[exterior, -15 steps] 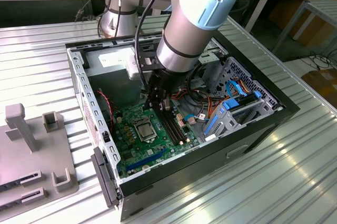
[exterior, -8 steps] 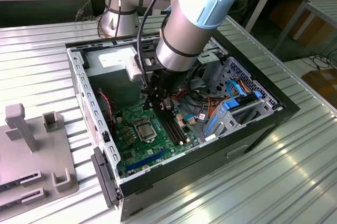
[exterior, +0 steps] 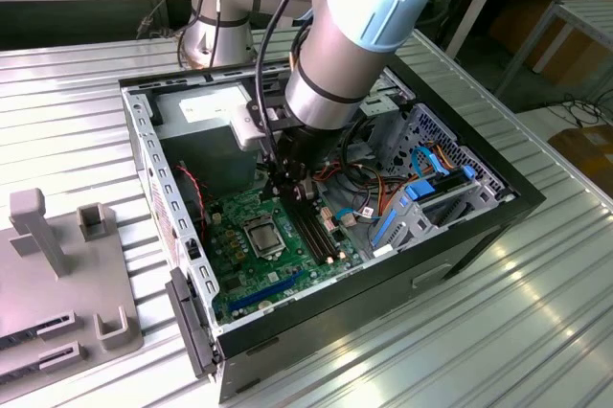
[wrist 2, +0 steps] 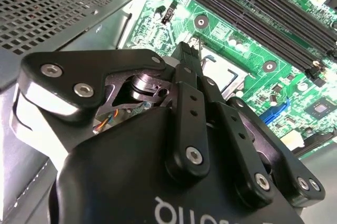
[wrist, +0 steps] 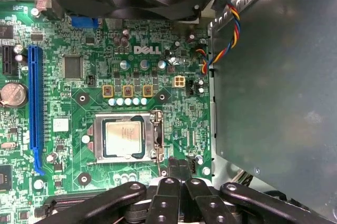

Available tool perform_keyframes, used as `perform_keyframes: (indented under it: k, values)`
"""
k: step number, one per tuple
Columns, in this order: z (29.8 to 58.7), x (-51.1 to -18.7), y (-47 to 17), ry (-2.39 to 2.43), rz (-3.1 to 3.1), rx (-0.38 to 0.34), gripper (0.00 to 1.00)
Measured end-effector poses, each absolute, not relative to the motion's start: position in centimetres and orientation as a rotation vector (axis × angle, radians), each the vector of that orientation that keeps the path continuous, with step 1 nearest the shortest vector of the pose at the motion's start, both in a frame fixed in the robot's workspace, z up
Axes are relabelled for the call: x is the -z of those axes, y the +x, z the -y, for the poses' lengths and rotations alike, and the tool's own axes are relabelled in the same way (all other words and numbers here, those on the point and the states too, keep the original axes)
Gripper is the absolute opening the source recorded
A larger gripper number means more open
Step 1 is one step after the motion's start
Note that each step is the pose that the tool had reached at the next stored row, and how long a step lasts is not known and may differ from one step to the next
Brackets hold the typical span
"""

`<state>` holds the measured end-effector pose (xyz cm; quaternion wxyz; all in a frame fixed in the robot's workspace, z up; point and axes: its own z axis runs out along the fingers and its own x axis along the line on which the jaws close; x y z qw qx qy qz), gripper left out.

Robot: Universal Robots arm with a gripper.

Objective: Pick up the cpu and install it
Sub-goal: 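Install the first cpu locking lever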

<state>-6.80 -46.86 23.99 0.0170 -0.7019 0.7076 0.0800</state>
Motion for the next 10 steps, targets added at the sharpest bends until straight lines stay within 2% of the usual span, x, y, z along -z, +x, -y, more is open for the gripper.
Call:
perform_keyframes:
  k: [10]
  values:
    - [47.13,-23.97,-6.79,-2.182,-2.2,-0.248,0.11]
